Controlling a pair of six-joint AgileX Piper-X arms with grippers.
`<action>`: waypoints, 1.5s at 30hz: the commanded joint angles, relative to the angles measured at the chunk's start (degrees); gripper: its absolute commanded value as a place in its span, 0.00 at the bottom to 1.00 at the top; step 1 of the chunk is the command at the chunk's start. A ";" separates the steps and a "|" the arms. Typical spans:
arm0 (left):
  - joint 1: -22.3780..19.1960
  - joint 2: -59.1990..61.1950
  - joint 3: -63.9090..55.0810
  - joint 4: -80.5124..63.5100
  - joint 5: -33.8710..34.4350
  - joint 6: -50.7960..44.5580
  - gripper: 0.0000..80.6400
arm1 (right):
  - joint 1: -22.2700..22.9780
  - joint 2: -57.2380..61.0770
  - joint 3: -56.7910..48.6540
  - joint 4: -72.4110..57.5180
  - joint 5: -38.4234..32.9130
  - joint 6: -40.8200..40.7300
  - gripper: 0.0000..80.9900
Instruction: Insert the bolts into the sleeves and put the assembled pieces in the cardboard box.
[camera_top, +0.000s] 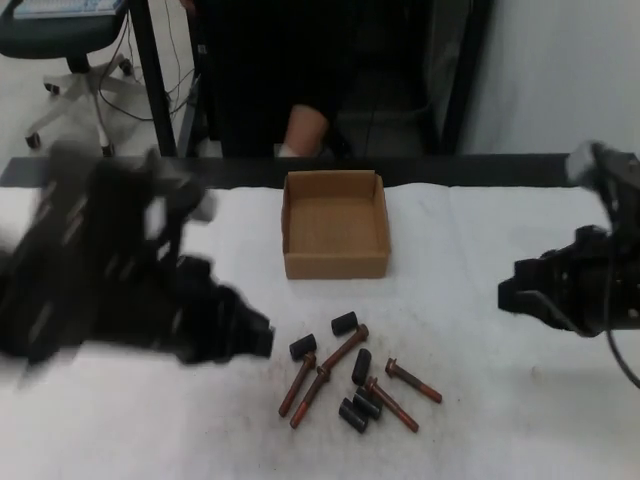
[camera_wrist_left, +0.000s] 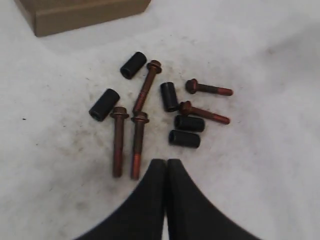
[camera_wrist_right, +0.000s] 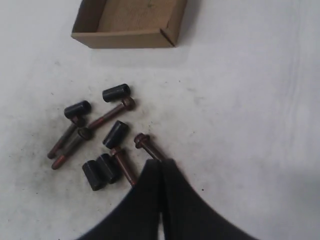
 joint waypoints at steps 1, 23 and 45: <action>0.47 4.12 -6.80 7.68 0.35 2.79 0.00 | -0.02 4.84 -2.00 1.67 -0.03 1.28 0.01; -0.57 12.27 -16.69 6.93 -7.12 3.41 0.00 | 0.09 4.82 -2.06 -16.94 -10.83 13.78 0.17; -13.85 26.28 -17.32 8.96 -24.29 -1.57 0.30 | 0.09 4.82 -2.06 -14.93 -11.81 13.67 0.37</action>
